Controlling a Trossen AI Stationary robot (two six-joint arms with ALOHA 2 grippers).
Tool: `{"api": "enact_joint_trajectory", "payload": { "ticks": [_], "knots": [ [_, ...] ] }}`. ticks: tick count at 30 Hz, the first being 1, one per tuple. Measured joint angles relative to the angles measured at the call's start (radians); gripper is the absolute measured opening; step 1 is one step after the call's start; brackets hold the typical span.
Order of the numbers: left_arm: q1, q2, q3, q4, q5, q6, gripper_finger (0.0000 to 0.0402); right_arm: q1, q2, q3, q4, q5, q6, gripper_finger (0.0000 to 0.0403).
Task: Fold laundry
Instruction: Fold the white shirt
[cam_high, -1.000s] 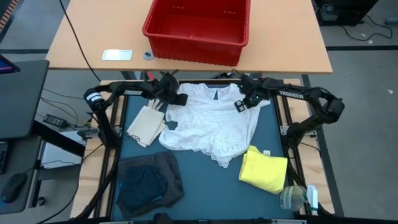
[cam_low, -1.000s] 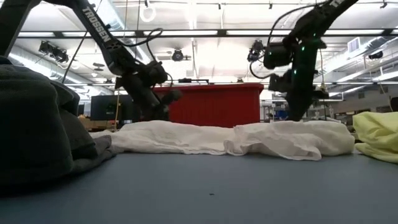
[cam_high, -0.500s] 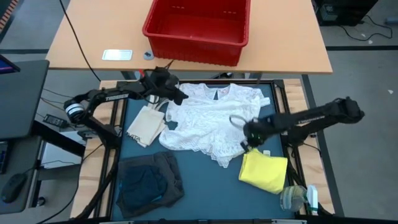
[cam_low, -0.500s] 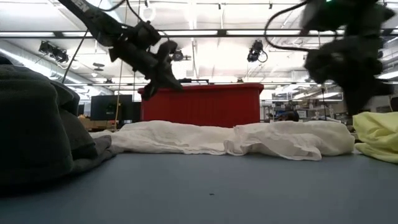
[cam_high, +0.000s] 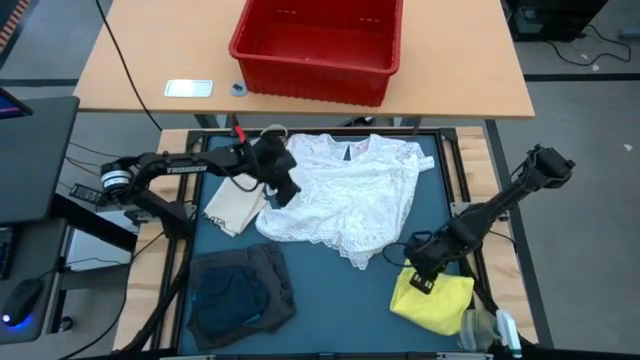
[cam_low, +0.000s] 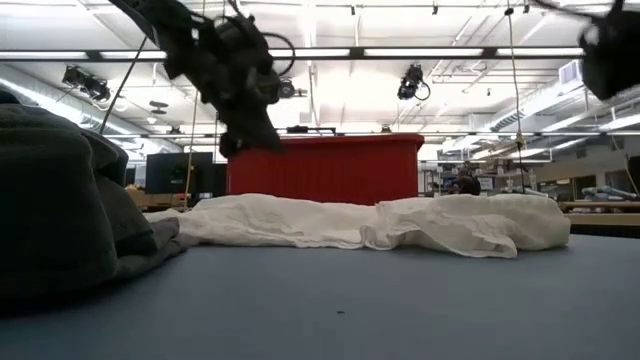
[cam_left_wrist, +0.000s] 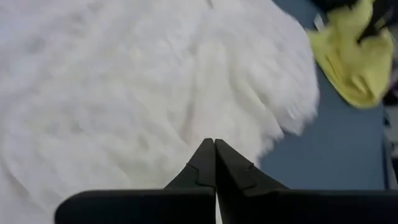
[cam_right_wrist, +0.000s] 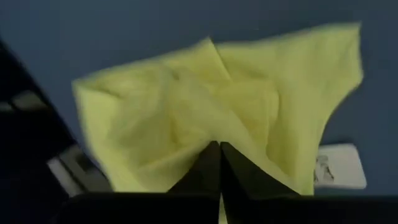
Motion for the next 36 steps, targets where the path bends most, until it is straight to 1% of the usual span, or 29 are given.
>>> {"api": "enact_joint_trajectory", "payload": {
  "ticks": [1, 3, 5, 7, 9, 12, 15, 17, 19, 21, 24, 27, 30, 32, 33, 34, 36],
  "knots": [
    [-0.018, -0.014, 0.0, -0.024, 0.0, -0.001, 0.0, 0.0, -0.012, 0.012, 0.003, 0.037, -0.013, 0.0012],
    [-0.053, -0.041, 0.0, -0.059, -0.004, -0.025, 0.0002, -0.011, -0.038, 0.03, 0.01, 0.148, -0.055, 0.0028],
    [-0.085, -0.071, 0.0, -0.085, -0.007, -0.063, 0.0009, -0.032, -0.054, 0.038, 0.047, 0.259, -0.134, 0.005],
    [-0.122, -0.095, 0.001, -0.1, -0.016, -0.057, 0.0025, -0.062, -0.06, 0.039, 0.113, 0.343, -0.274, 0.0077],
    [-0.167, -0.105, 0.002, -0.147, -0.056, 0.022, 0.0049, -0.101, -0.043, 0.039, 0.175, 0.394, -0.433, 0.0109],
    [-0.243, -0.089, 0.002, -0.247, -0.124, 0.161, 0.0095, -0.161, 0.012, 0.039, 0.286, 0.427, -0.631, 0.0159],
    [-0.32, -0.035, 0.001, -0.318, -0.216, 0.248, 0.015, -0.204, 0.087, 0.039, 0.414, 0.428, -0.767, 0.0199],
    [-0.359, 0.006, 0.0, -0.314, -0.308, 0.265, 0.0182, -0.219, 0.146, 0.039, 0.496, 0.424, -0.852, 0.0214],
    [-0.386, 0.04, 0.0, -0.289, -0.359, 0.284, 0.0204, -0.223, 0.207, 0.039, 0.565, 0.397, -0.956, 0.0219],
    [-0.398, 0.078, 0.0, -0.265, -0.369, 0.291, 0.0213, -0.222, 0.267, 0.039, 0.611, 0.369, -1.039, 0.0219],
    [-0.406, 0.13, 0.0, -0.252, -0.369, 0.283, 0.0211, -0.225, 0.346, 0.039, 0.638, 0.345, -1.101, 0.0215],
    [-0.403, 0.189, 0.0, -0.248, -0.383, 0.267, 0.0191, -0.241, 0.411, 0.039, 0.635, 0.351, -1.099, 0.021],
    [-0.393, 0.245, 0.002, -0.232, -0.405, 0.236, 0.0158, -0.267, 0.464, 0.04, 0.619, 0.348, -1.049, 0.0194],
    [-0.387, 0.26, 0.006, -0.228, -0.408, 0.199, 0.0127, -0.285, 0.478, 0.045, 0.606, 0.34, -0.985, 0.0164],
    [-0.385, 0.262, 0.006, -0.228, -0.408, 0.173, 0.0109, -0.292, 0.478, 0.047, 0.588, 0.329, -0.948, 0.014],
    [-0.385, 0.261, 0.007, -0.228, -0.405, 0.151, 0.0088, -0.301, 0.473, 0.048, 0.571, 0.315, -0.915, 0.0109],
    [-0.384, 0.242, 0.019, -0.265, -0.383, 0.104, 0.0043, -0.313, 0.431, 0.044, 0.479, 0.242, -0.859, 0.0038]
  ]
}}
